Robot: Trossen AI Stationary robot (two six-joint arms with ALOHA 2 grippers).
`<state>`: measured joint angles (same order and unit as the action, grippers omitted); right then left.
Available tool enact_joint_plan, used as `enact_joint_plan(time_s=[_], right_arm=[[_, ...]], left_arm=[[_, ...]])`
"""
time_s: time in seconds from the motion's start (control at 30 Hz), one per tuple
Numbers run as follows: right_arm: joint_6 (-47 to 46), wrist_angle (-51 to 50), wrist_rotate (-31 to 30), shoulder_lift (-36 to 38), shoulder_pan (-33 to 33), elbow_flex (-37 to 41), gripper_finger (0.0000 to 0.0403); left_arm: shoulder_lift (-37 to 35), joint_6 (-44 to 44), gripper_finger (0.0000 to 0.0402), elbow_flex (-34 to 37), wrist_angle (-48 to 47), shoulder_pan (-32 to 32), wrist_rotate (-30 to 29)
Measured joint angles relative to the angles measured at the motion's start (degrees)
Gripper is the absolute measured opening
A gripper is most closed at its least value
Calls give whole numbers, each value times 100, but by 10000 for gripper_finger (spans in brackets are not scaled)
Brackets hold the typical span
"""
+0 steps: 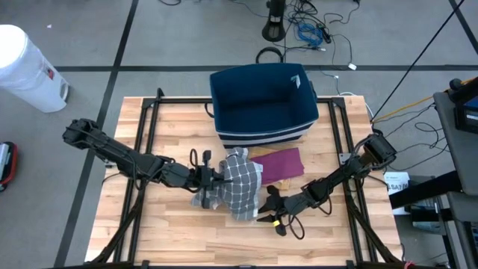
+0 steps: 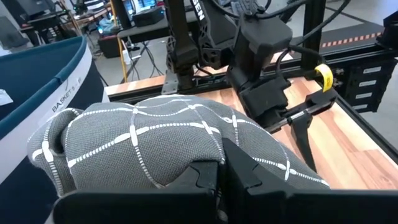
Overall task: Fold towel
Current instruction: Fold the gray towel
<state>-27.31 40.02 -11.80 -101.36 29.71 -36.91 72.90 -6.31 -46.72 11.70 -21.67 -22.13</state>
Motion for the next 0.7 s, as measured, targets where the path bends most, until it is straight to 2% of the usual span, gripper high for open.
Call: enact_joint_plan(time_s=[0.57, 0.7], right_arm=[[304, 652, 21, 0, -126, 0, 125], [299, 652, 138, 0, -191, 0, 106]], left_arm=[[0, 13, 5, 0, -3, 0, 0], [0, 13, 5, 0, -4, 0, 0]])
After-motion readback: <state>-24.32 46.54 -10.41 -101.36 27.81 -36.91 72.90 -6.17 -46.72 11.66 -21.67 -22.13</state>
